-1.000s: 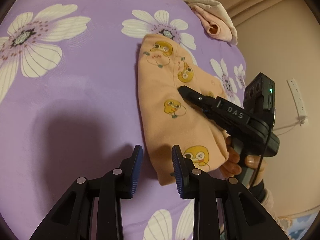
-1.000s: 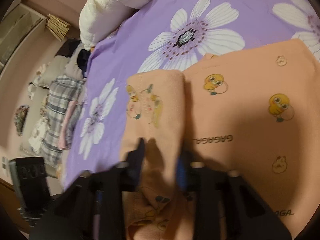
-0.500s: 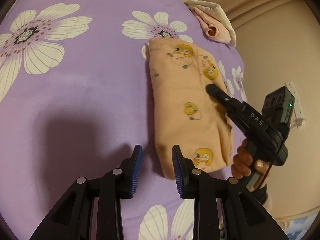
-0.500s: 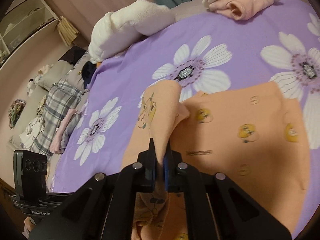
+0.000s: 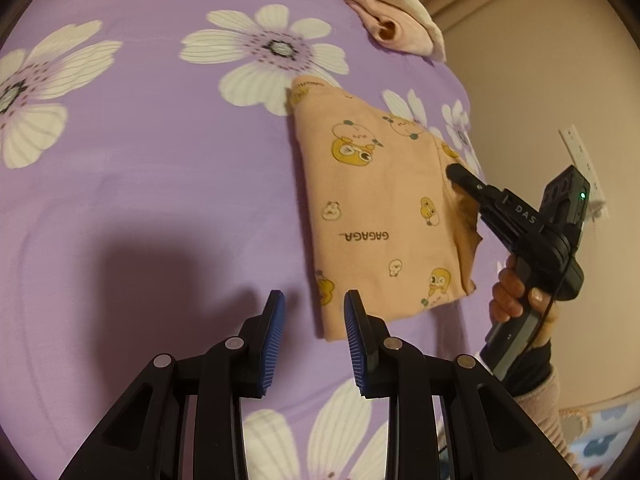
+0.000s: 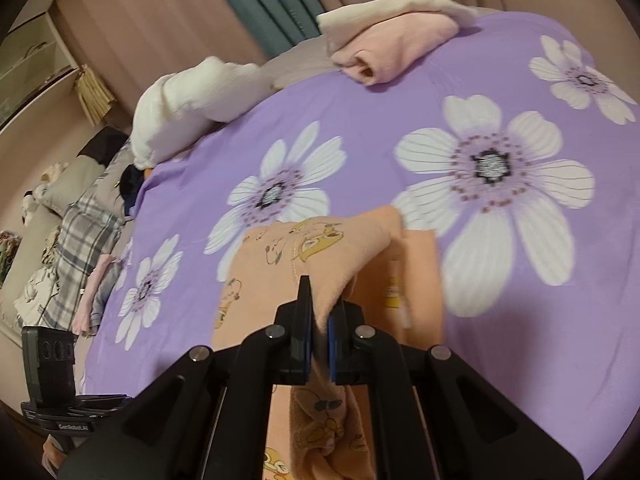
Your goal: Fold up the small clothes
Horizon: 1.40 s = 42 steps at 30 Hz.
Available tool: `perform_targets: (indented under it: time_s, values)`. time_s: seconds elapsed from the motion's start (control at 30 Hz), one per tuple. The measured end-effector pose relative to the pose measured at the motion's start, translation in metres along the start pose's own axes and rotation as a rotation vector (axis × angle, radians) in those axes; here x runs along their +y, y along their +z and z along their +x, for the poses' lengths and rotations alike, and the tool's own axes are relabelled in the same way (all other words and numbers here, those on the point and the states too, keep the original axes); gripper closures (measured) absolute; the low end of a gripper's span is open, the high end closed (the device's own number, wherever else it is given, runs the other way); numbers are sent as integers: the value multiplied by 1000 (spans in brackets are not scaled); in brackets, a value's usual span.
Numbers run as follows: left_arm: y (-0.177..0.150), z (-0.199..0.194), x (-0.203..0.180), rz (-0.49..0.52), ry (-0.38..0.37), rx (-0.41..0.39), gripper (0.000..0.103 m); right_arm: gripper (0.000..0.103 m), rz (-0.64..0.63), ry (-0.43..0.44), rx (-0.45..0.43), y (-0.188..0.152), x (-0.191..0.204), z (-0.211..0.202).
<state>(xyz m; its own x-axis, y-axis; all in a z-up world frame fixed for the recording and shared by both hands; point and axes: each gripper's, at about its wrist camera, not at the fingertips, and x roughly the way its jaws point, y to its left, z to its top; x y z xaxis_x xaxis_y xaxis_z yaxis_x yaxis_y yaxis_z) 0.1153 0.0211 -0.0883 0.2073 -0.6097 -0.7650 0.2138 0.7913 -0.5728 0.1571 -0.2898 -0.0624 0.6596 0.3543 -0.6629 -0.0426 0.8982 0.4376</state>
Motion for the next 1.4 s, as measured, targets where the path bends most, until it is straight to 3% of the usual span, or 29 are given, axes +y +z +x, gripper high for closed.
perform_targets:
  time_s: [0.23,0.37,0.5,0.57,0.8,0.93,1.07,1.23,1.3,1.4]
  values:
    - [12,18,-38,93,-3,6,76,96,11,-35,-15,-1,-15,-6]
    - [15,35,-57,141,-16,20,76,95,15,-65,64,-11,-27,15]
    - [15,58,-64,176,9,70,76,90,113,42,53,-14,-47,17]
    - [14,69,-62,174,23,99,76,80,164,91,36,-11,-57,16]
    - [15,74,-57,153,21,117,76,79,173,150,60,11,-61,38]
    - [14,74,-57,157,27,122,76,93,50,71,-1,25,-42,36]
    - [15,78,-57,146,24,127,76,94,-92,-46,-37,35,-24,33]
    - [16,77,-56,135,21,130,76,91,-145,-296,36,41,-42,54]
    - [15,76,-56,138,20,129,76,91,-104,-289,-1,40,-48,40]
    - [15,77,-56,137,21,128,76,90,-98,-185,-39,35,-41,12]
